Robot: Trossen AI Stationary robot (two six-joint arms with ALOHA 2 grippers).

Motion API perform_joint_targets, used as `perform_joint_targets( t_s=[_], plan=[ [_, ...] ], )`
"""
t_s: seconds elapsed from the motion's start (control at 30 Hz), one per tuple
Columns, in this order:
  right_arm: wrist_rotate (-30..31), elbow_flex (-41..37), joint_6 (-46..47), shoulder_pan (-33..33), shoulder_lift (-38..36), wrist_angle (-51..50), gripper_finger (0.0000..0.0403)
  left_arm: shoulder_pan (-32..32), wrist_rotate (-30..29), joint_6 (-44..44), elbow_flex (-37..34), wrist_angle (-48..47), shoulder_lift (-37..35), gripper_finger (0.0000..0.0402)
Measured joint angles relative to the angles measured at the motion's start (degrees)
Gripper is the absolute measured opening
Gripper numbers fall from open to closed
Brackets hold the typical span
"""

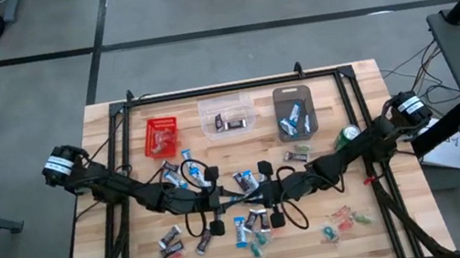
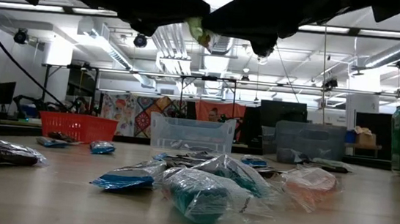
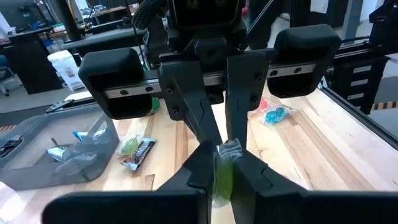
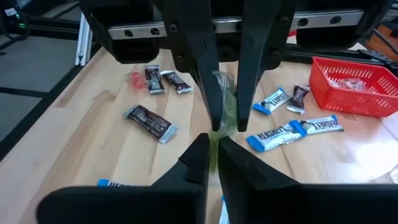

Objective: Sort candy
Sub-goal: Put the green candy into the red bin

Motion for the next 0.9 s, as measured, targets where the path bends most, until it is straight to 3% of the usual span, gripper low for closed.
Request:
perform_joint_targets(
  t_s=[0.17, 0.3, 0.5, 0.63, 0.8, 0.9],
  plan=[
    [0.8, 0.9, 2.8, -1.0, -0.1, -1.6, 0.0082, 0.1, -3.1, -0.5, 0.5, -5.1, -1.7, 0.0015],
    [6.1, 2.5, 5.4, -2.1, -0.5, -6.2, 0.0130, 0.3, -8.8, -2.8, 0.8, -14.3, -5.9, 0.0003],
    [15.8, 7.2, 12.8, -3.8, -0.8, -20.7, 0.0176, 3.1, -26.1, -15.2, 3.0, -45.5, -16.5, 0.0003],
    [16.6, 9.4, 15.1, -4.7, -0.8, -25.8, 0.0188, 8.3, -36.0, -27.6, 5.0, -69.9, -23.6, 0.0002],
    [16.6, 9.9, 15.1, -4.8, -0.8, -26.1, 0.0189, 21.3, -35.9, -35.3, 4.8, -82.9, -30.5, 0.0002],
    [16.6, 9.7, 15.1, -4.8, -0.7, -26.1, 0.0189, 30.9, -29.5, -35.5, 4.1, -84.3, -31.6, 0.0002]
  ],
)
